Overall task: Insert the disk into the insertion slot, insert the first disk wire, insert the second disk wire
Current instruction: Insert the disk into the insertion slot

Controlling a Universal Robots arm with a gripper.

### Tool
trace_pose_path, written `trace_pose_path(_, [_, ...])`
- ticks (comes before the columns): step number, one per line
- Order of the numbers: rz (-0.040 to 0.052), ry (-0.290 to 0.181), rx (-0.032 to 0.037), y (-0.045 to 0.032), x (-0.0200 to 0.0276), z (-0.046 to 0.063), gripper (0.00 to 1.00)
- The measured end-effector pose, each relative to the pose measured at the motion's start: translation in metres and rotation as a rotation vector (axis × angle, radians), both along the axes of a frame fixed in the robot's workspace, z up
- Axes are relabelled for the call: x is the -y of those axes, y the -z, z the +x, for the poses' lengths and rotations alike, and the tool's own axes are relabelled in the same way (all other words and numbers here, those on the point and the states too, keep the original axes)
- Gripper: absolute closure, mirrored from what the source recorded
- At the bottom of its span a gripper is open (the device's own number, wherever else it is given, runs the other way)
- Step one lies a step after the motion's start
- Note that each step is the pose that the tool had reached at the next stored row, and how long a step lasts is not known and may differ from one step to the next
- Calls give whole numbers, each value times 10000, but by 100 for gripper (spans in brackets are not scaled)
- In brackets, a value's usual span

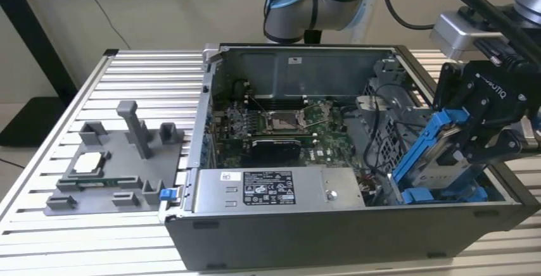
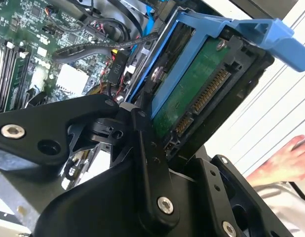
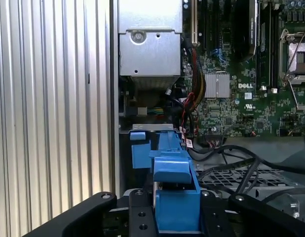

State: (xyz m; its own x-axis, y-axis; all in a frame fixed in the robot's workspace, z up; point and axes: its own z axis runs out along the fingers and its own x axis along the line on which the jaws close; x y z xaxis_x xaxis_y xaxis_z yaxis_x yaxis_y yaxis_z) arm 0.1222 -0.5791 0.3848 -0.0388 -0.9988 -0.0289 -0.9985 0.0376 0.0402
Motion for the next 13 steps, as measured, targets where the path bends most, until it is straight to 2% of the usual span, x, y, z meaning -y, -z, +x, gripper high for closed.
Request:
trace_pose_path(2, [1, 0, 0, 1, 0, 0, 100])
trace_pose_path(3, [-2, 0, 0, 1, 0, 0, 0])
trace_pose_path(13, [2, 0, 0, 4, 0, 0, 0])
